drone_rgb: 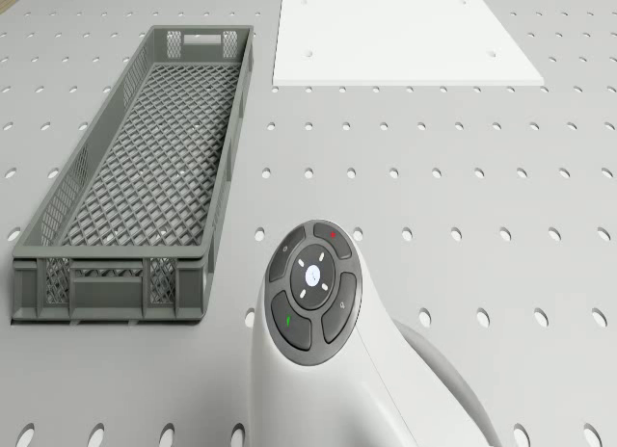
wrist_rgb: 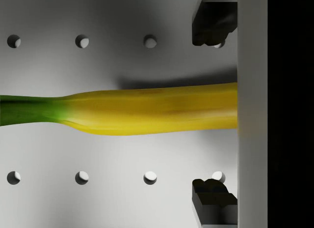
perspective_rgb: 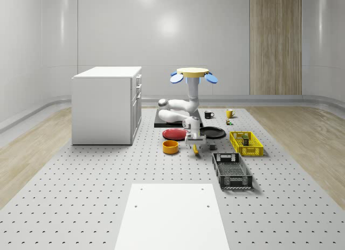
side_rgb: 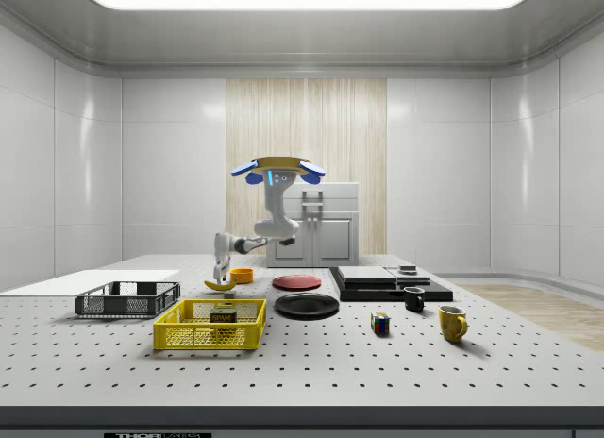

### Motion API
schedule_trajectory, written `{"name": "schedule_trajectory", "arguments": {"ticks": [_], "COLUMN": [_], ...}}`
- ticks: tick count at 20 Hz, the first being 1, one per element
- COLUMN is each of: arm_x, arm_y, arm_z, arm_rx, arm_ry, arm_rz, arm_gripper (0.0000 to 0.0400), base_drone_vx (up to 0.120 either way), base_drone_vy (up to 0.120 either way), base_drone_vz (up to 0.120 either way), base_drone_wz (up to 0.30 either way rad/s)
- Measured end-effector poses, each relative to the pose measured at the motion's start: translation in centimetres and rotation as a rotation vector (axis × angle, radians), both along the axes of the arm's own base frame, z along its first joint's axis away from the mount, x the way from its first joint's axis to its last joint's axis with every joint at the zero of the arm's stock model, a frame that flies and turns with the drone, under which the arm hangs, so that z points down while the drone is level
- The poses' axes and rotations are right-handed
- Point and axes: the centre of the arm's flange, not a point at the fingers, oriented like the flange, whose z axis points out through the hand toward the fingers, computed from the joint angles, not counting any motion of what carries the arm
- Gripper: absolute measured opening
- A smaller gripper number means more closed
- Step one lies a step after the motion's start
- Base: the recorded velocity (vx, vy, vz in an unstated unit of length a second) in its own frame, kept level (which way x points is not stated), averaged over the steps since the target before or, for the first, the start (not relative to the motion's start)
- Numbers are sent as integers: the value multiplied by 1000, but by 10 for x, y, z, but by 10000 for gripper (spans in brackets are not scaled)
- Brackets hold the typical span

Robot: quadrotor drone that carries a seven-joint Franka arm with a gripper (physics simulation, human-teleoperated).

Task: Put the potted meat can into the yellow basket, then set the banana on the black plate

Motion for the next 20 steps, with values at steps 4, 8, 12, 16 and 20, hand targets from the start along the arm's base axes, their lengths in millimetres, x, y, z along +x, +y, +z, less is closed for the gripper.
{"name": "schedule_trajectory", "arguments": {"ticks": [4,8,12,16,20], "arm_x": [0,0,0,0,0], "arm_y": [0,0,0,0,0], "arm_z": [8,13,18,21,23], "arm_rx": [0,0,0,0,0], "arm_ry": [0,0,0,0,0], "arm_rz": [0,0,0,0,0], "arm_gripper": [400,400,400,400,400], "base_drone_vx": [0,0,0,0,0], "base_drone_vy": [0,0,0,0,0], "base_drone_vz": [0,0,0,0,0], "base_drone_wz": [0,0,0,0,0]}}
